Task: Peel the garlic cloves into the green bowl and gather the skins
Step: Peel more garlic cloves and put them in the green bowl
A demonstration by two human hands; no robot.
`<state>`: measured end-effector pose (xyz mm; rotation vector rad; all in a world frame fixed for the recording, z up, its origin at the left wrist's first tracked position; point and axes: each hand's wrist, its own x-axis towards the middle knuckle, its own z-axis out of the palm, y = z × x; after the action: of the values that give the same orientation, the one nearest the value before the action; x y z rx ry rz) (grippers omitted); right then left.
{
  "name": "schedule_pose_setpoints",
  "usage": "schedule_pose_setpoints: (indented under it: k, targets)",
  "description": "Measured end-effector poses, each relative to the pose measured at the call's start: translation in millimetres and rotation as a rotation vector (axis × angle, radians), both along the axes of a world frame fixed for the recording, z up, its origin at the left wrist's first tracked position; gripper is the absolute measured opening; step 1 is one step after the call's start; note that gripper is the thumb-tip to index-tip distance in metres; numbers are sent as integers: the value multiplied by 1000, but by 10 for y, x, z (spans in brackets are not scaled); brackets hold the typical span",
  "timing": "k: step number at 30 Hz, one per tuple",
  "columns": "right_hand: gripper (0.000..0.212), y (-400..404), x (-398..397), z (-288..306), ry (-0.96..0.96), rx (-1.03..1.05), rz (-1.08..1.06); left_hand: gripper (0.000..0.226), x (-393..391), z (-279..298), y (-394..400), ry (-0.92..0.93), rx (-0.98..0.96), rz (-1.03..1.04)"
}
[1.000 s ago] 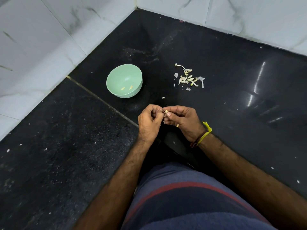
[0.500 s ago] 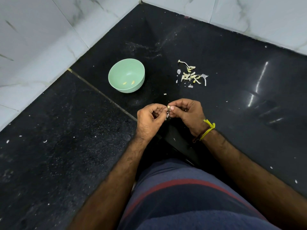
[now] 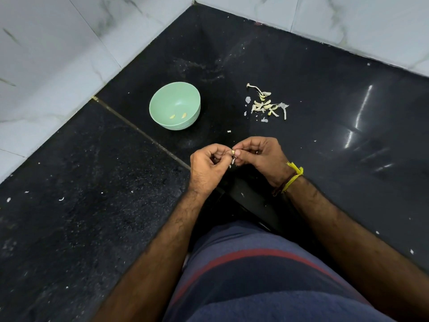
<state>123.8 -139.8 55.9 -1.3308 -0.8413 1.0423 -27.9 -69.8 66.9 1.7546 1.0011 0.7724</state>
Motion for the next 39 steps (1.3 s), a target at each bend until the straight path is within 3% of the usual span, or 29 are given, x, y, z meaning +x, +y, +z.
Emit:
schedule_pose_setpoints:
  k: [10, 20, 27, 39]
  targets:
    - [7, 21, 68, 8, 69, 14, 61, 12, 11, 19, -35, -16, 46, 2]
    - [14, 1, 113, -39, 361, -12, 120, 15, 80, -15, -77, -92, -14, 24]
    - [20, 11, -29, -30, 564, -80, 20, 8, 85, -36, -76, -128, -158, 85]
    - [16, 4, -107, -4, 594, -121, -47, 9, 37, -38, -72, -62, -38, 51]
